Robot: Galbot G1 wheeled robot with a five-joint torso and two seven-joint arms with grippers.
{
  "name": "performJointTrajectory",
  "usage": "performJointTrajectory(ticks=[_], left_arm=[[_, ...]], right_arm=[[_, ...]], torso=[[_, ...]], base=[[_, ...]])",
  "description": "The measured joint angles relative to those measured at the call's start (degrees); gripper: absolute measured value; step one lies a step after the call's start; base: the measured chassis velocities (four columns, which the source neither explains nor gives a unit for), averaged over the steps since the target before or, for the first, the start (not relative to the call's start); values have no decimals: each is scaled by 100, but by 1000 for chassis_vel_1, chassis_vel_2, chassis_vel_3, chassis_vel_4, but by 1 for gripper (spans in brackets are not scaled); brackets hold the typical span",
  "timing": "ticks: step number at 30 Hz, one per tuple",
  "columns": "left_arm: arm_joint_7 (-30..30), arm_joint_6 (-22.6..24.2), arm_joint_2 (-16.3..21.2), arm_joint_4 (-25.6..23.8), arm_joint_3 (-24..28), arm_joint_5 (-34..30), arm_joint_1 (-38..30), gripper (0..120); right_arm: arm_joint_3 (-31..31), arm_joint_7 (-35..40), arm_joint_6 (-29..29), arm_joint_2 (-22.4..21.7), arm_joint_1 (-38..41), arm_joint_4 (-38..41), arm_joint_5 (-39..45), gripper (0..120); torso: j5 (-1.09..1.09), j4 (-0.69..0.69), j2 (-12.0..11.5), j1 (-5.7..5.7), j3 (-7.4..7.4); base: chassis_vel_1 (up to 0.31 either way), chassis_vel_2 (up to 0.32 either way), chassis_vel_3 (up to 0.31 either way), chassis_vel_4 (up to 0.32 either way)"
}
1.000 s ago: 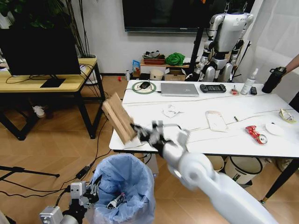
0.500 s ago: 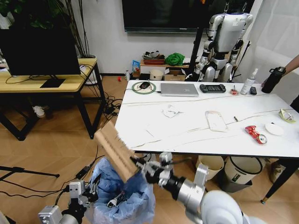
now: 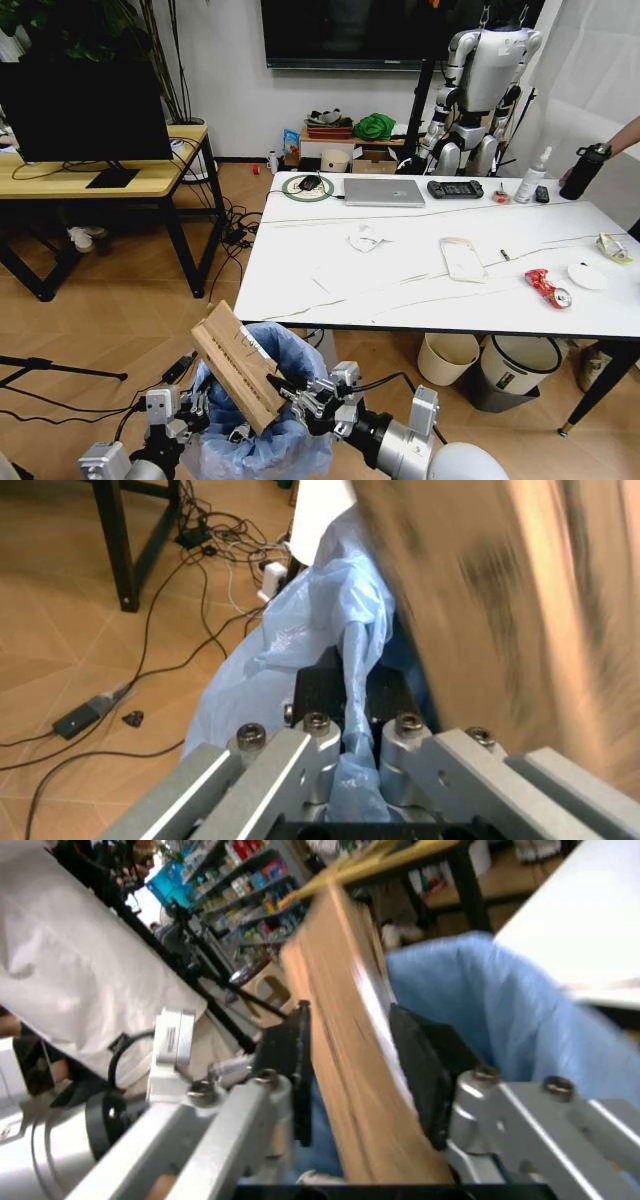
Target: Pick up the trash bin and place the trash from the table into it.
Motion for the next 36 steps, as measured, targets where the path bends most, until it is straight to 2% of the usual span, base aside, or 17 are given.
performJointTrajectory(ticks=[4, 10, 13, 15, 16, 17, 19, 22, 28, 29, 34, 36], left_arm=[[4, 0, -5, 22, 16, 22, 0, 0], [14, 0, -57, 15, 31, 53, 35, 0], [30, -12, -138, -3, 70, 115, 68, 0], [33, -15, -149, -5, 74, 120, 70, 0], [43, -20, -179, -7, 86, 138, 75, 0], [44, -23, -189, -7, 88, 144, 78, 0], [51, -28, -216, -9, 89, 159, 84, 0], [55, -30, -232, -17, 78, 161, 84, 0], [60, -34, -273, -31, 63, 162, 86, 0], [60, -34, -273, -31, 63, 162, 86, 0], [64, -38, -277, -31, 42, 162, 90, 0], [65, -39, -271, -31, 33, 161, 94, 0]], right_arm=[[224, -51, 97, 37, 118, 44, -38, 50], [575, 312, -22, 466, 998, -229, 128, 69], [711, 772, -402, 789, 1647, -868, 162, 85], [717, 792, -428, 811, 1688, -935, 154, 86], [736, 845, -572, 927, 1877, -1324, 74, 93], [743, 836, -602, 960, 1921, -1434, 48, 94], [764, 796, -915, 1216, 2195, -2159, -169, 100], [704, 799, -1038, 1411, 2370, -2547, -372, 100], [417, 829, -1187, 2072, 3148, -3807, -957, 100], [417, 829, -1187, 2072, 3148, -3807, -957, 100], [271, 825, -1214, 2352, 3483, -4751, -1508, 100], [264, 819, -1217, 2367, 3497, -4851, -1601, 100]], torso=[[0, -1, -1, 0, 0], [1, 1, -1, 0, 0], [0, 1, -1, 1, 1], [0, 2, -2, 1, 1], [0, 1, -1, 1, 1], [-1, 0, -1, 1, 1], [0, 0, -2, 1, 1], [-1, -1, -2, 1, 1], [-2, 1, -2, 1, 1], [-2, 1, -2, 1, 1], [-2, 1, -2, 1, 1], [-1, 0, -2, 1, 1]], base=[[0, 0, 0, 0], [0, 0, 0, 0], [0, 0, 0, 0], [0, 0, 0, 0], [0, 0, 0, 0], [0, 0, 0, 0], [0, 0, 0, 0], [0, 0, 0, 0], [0, 0, 0, 0], [0, 0, 0, 0], [0, 0, 0, 0], [0, 0, 0, 0]])
